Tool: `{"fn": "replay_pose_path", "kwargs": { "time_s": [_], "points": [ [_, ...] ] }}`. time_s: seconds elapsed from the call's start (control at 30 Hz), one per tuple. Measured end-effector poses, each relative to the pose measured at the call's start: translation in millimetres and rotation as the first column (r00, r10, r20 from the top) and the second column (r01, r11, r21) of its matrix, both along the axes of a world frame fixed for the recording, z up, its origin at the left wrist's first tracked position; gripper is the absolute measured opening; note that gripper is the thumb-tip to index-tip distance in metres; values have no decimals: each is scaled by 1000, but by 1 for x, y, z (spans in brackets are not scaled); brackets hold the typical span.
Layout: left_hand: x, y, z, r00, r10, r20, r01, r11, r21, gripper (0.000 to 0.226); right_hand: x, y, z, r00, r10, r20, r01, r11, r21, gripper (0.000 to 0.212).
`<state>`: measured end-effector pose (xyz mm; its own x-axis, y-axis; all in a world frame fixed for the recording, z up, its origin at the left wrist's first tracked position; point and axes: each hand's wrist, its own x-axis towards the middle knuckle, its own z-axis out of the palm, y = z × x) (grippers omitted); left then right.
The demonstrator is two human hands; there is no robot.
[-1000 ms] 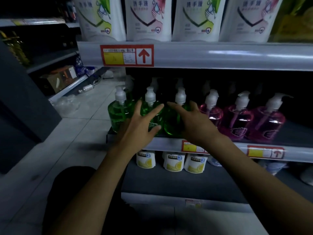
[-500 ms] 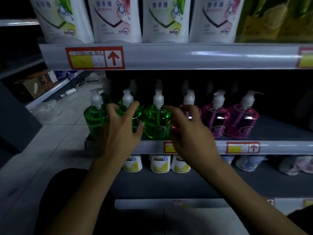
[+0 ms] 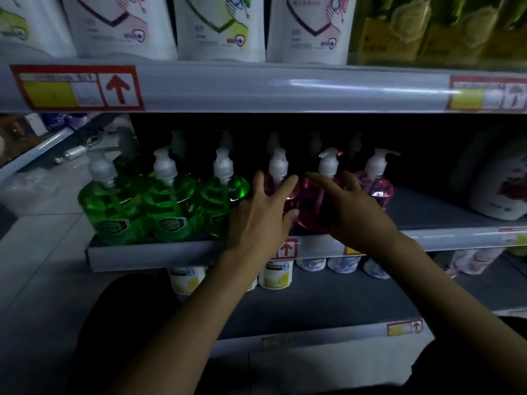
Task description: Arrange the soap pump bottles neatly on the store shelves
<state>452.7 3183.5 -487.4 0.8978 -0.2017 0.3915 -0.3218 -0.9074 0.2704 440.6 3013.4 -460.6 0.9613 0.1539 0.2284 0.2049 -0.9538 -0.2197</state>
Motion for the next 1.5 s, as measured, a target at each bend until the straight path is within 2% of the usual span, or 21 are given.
{"fn": "replay_pose_path", "kwargs": {
  "time_s": [0.27, 0.33, 0.43, 0.5, 0.53, 0.57, 0.63, 0.7, 0.8, 0.87, 1.0, 1.1, 1.23, 1.3, 1.33, 1.4, 1.47, 1.5],
  "points": [
    [2, 7, 5, 999, -36, 28, 36, 999, 16, 53, -3, -4, 0, 999, 28, 43, -28, 999, -17, 88],
    [1, 6, 3, 998, -51, 39, 51, 999, -9, 53, -3, -6, -3, 997, 42, 68, -41, 999, -15, 79],
    [-7, 4, -6, 997, -44, 57, 49, 996, -77, 55, -11, -24, -18, 970, 20, 241, -60, 985, 161, 61],
    [-13, 2, -7, 991, -32, 131, 48, 992, -117, 51, -16, -45, -27, 905, -116, 408, -27, 944, 329, 42],
    [-14, -2, -6, 982, -44, 182, 67, 990, -122, 47, -16, -56, -29, 878, -213, 429, 17, 909, 417, 36],
    [-16, -7, -2, 972, -74, 222, 101, 988, -115, 45, -13, -67, -30, 866, -314, 389, 80, 855, 512, 35],
    [-16, -23, 2, 960, -161, 228, 184, 979, -83, 44, -2, -88, -30, 892, -418, 171, 197, 701, 685, 44],
    [-13, -35, 1, 964, -217, 151, 225, 974, -31, 50, 8, -96, -28, 958, -285, -30, 202, 595, 778, 68],
    [-5, -51, -3, 975, -223, 25, 221, 974, 52, 61, 12, -101, -27, 986, 35, -163, 118, 544, 831, 89],
    [2, -58, 1, 978, -206, -36, 208, 977, 55, 64, 13, -104, -30, 977, 138, -162, 58, 561, 826, 93],
    [9, -66, 11, 985, -156, -76, 159, 987, 34, 60, 14, -106, -34, 998, 18, -54, 24, 727, 687, 89],
    [6, -69, 11, 989, -137, -59, 140, 988, 67, 60, 8, -102, -35, 1000, 13, -22, 4, 768, 641, 91],
    [-1, -73, 20, 987, -115, -109, 127, 986, 110, 64, -1, -94, -30, 996, -56, -67, 85, 782, 617, 100],
    [-10, -78, 23, 993, -72, -91, 87, 980, 176, 67, -18, -94, -32, 992, -116, -49, 124, 825, 552, 97],
    [-17, -82, 25, 998, -56, -37, 63, 976, 206, 63, -27, -97, -30, 985, -165, -42, 164, 859, 485, 94],
    [-34, -91, 28, 990, -111, 89, 91, 974, 206, 41, -49, -105, -23, 960, -271, -73, 281, 922, 266, 77],
    [-44, -103, 27, 955, -243, 171, 214, 962, 170, 14, -60, -111, -24, 943, -332, -29, 333, 932, 145, 38],
    [-44, -108, 22, 931, -306, 200, 277, 947, 161, 12, -62, -114, -33, 935, -354, -10, 351, 921, 168, 16]
  ]
}}
